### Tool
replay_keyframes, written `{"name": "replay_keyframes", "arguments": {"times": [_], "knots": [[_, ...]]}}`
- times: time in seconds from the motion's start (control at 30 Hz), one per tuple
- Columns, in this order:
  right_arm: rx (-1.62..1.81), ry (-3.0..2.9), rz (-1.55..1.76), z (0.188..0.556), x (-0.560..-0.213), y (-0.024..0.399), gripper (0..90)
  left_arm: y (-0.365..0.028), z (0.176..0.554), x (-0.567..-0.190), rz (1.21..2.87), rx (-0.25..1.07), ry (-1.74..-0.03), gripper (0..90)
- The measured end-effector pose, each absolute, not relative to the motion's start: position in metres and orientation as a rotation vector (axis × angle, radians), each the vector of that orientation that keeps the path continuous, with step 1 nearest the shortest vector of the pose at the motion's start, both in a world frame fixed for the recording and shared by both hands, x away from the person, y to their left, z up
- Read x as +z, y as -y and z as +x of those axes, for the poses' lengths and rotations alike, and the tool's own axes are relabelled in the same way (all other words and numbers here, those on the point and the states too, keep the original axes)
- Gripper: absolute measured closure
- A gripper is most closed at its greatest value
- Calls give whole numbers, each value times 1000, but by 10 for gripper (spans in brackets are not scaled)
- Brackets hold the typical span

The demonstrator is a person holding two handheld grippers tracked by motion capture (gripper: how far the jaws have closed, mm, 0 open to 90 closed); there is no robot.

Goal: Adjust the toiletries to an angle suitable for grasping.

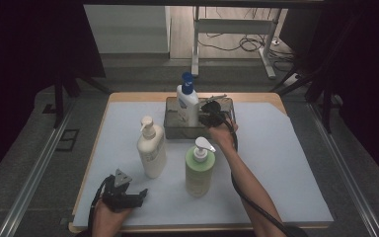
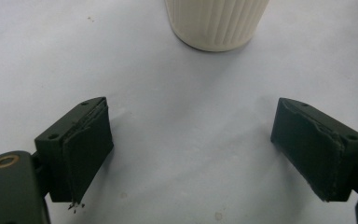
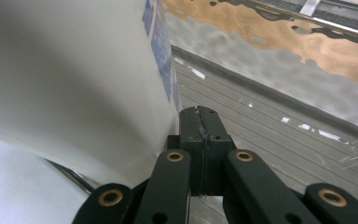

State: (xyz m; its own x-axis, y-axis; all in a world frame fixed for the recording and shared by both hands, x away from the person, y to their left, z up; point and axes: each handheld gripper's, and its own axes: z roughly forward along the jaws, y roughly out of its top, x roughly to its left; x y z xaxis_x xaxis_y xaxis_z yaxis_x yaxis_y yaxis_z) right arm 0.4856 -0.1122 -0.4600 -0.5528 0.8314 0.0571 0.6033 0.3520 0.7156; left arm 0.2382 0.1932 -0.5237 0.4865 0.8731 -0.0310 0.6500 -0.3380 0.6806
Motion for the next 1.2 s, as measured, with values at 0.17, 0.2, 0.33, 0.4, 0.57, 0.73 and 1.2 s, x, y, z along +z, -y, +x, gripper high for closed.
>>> {"name": "replay_keyframes", "arguments": {"times": [0.17,0.2,0.33,0.4,0.57,0.73,1.2], "knots": [[1013,-2317,1263,486,-460,108,897,-193,238,-524,2098,454,-1250,119],[1011,-2319,1261,486,-460,107,897,-193,238,-524,2099,453,-1250,119],[1009,-2322,1261,486,-461,103,897,-193,238,-524,2099,453,-1250,119],[1008,-2322,1259,486,-461,102,897,-193,238,-524,2099,453,-1250,119],[1008,-2343,1248,485,-462,97,896,-193,238,-524,2099,453,-1250,119],[997,-2351,1235,485,-463,92,897,-193,238,-524,2099,453,-1250,119],[1004,-2382,1202,484,-464,78,897,-193,238,-524,2099,452,-1250,119]]}}
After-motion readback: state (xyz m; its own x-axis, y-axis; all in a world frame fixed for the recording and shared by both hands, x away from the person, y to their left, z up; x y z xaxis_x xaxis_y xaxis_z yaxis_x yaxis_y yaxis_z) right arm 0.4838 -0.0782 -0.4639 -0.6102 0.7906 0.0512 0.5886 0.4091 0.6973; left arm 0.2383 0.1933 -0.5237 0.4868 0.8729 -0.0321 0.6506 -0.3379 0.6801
